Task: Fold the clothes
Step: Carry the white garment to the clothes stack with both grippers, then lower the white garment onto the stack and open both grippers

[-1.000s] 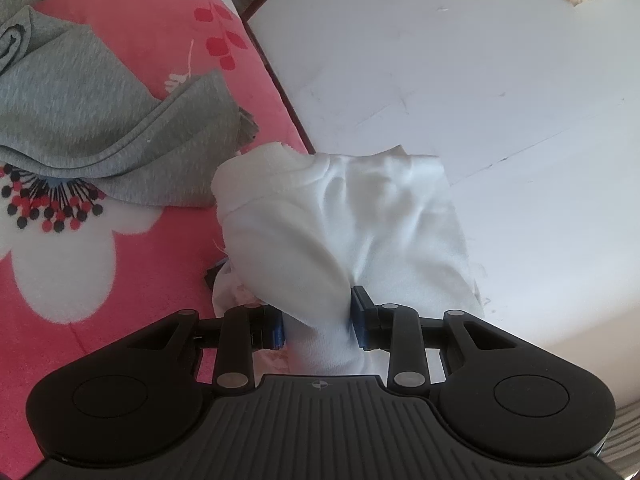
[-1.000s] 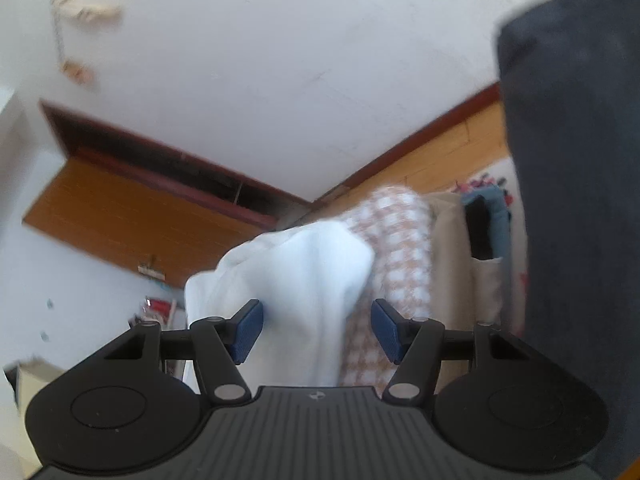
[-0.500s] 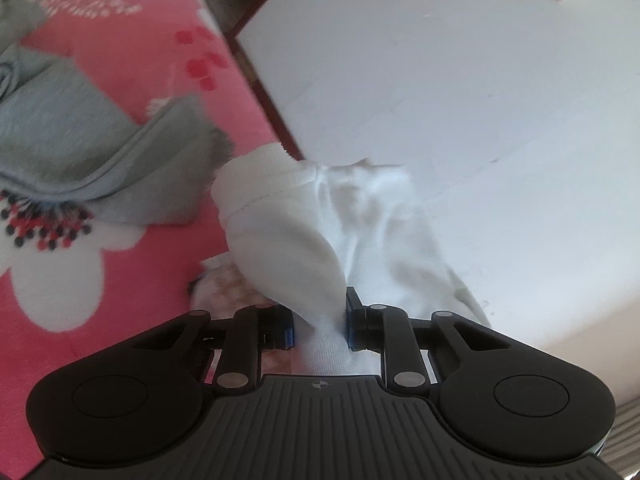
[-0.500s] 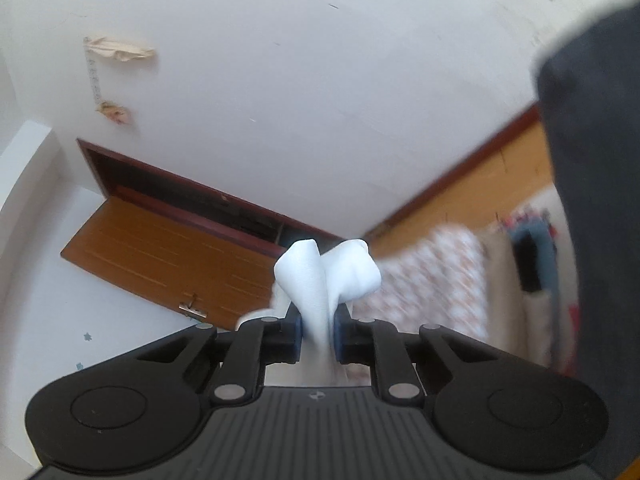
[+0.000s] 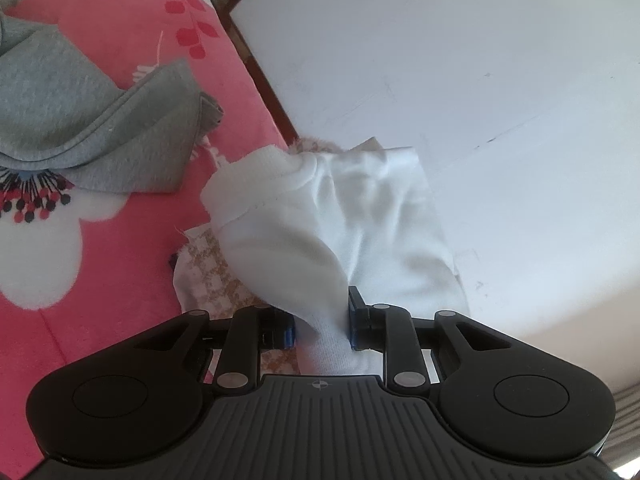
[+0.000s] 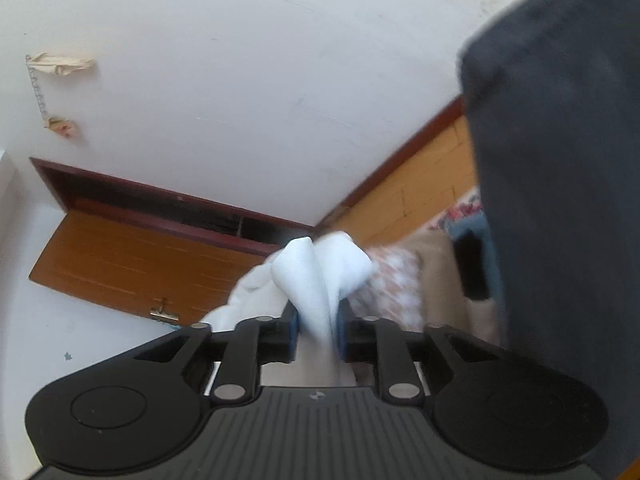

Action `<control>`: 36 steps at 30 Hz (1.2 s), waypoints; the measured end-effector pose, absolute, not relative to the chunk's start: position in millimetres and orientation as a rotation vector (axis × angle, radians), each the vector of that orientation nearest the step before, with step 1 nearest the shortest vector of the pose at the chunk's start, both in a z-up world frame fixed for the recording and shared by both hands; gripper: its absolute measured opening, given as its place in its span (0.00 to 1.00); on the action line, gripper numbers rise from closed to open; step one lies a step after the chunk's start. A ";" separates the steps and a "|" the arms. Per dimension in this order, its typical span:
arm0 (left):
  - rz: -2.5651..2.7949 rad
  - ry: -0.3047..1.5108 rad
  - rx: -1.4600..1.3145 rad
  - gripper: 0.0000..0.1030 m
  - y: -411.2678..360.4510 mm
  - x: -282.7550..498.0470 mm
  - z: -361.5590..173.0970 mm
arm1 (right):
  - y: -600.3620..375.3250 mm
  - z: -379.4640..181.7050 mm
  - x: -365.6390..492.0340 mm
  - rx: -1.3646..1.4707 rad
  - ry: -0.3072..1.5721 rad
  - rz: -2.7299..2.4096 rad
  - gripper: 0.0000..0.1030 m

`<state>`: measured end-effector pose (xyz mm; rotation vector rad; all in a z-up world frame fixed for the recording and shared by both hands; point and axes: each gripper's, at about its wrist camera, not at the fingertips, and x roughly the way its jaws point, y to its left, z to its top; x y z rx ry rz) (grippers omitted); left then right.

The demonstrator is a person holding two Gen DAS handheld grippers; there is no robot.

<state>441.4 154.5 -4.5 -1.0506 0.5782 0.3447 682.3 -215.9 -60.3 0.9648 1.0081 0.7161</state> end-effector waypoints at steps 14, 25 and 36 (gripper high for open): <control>0.324 0.518 -0.973 0.30 200.6 400.4 25.9 | -226.8 15.7 565.1 0.565 0.740 0.614 0.46; 0.031 0.550 -0.392 0.30 131.8 484.0 39.1 | -125.7 -5.3 489.0 0.094 0.620 0.645 0.35; 0.066 0.541 -0.413 0.30 150.3 513.1 57.5 | -116.2 -1.9 484.7 0.053 0.567 0.585 0.35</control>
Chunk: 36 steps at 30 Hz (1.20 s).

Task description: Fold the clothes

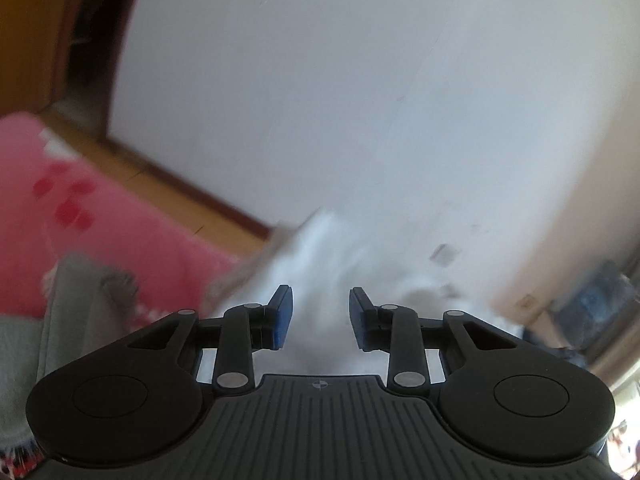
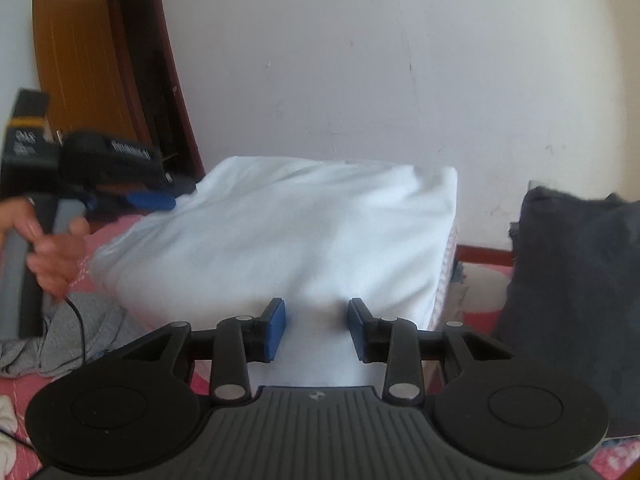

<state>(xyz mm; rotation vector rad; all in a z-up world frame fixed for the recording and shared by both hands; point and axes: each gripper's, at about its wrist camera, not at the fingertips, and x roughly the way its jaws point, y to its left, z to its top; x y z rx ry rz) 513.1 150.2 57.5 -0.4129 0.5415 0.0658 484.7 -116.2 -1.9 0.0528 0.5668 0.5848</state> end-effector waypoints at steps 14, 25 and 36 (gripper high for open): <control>0.168 0.667 -0.472 0.30 145.6 621.7 73.3 | -152.9 -3.7 475.9 0.114 0.542 0.632 0.33; -0.062 0.691 -0.145 0.37 105.1 449.6 59.6 | -143.1 -3.1 445.6 0.014 0.568 0.604 0.32; 0.038 0.647 -0.354 0.65 149.7 340.0 31.7 | -132.9 -10.5 385.1 -0.029 0.697 0.481 0.33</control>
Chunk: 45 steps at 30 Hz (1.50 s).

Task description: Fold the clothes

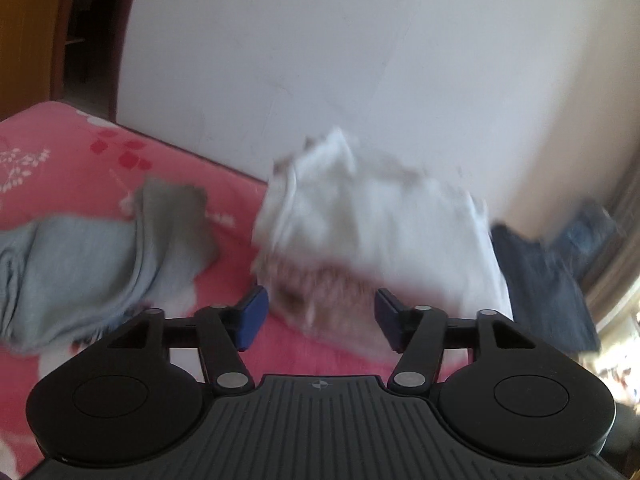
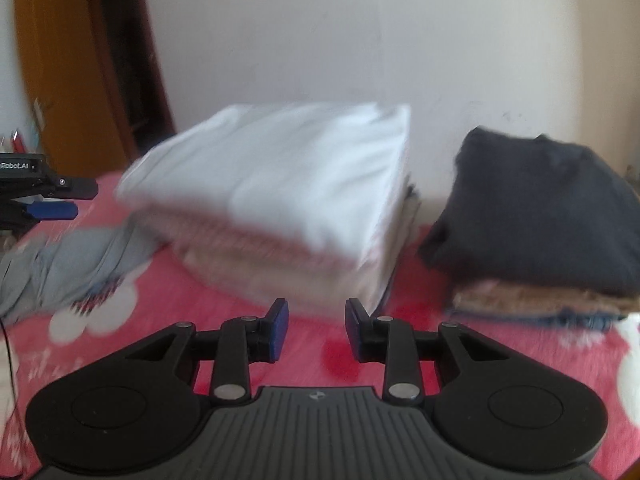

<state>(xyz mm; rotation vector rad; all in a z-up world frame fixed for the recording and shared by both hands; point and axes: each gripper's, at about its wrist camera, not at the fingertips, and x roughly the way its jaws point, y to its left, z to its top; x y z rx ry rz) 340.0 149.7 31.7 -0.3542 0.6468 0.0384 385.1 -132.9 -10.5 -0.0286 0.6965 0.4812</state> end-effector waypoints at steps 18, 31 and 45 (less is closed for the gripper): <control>0.115 0.716 -0.199 1.00 105.0 212.6 82.6 | -96.6 66.2 259.6 0.008 0.865 0.342 0.82; 0.143 0.779 -0.179 1.00 75.7 172.1 103.5 | -125.7 106.7 194.5 -0.039 0.796 0.222 0.99; 0.182 0.713 -0.072 1.00 40.4 139.1 129.9 | -149.4 136.8 153.7 -0.053 0.733 0.125 1.00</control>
